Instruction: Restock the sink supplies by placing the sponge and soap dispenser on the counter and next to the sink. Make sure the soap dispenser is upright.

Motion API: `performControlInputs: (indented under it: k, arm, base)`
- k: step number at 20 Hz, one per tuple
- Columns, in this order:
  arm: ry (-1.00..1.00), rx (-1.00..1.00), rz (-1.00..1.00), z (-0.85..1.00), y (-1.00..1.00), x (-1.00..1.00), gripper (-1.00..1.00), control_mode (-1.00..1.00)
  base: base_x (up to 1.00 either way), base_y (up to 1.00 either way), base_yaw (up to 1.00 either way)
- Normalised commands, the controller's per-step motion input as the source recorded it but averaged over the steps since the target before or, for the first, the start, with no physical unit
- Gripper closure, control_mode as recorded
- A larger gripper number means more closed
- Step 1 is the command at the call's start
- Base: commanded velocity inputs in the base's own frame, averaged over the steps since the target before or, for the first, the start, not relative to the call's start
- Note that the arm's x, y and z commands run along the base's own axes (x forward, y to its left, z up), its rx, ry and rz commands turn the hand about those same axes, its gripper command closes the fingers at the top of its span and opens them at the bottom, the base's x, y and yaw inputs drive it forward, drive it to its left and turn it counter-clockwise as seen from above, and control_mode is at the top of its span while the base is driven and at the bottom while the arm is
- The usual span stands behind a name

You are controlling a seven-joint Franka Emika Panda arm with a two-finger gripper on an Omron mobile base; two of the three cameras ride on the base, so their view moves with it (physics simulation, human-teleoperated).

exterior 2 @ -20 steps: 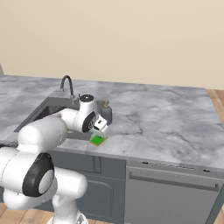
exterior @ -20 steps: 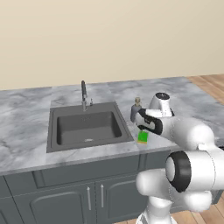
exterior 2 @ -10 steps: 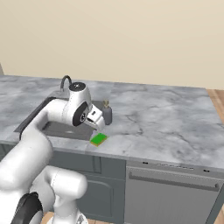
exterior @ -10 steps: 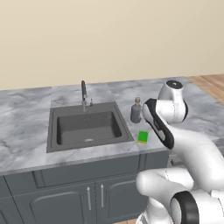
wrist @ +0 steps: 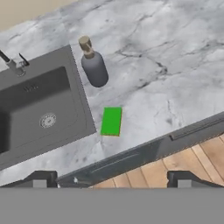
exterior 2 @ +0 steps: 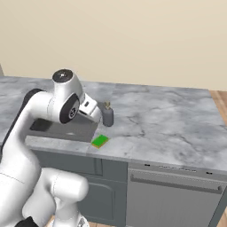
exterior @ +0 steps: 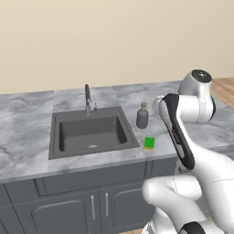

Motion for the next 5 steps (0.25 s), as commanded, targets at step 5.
performControlInputs:
  k: [5]
  arm:
    - [-0.14, -0.01, 0.0, 0.29, 0.06, -0.35, -1.0, -1.0]
  base:
    - [0.0, 0.0, 0.0]
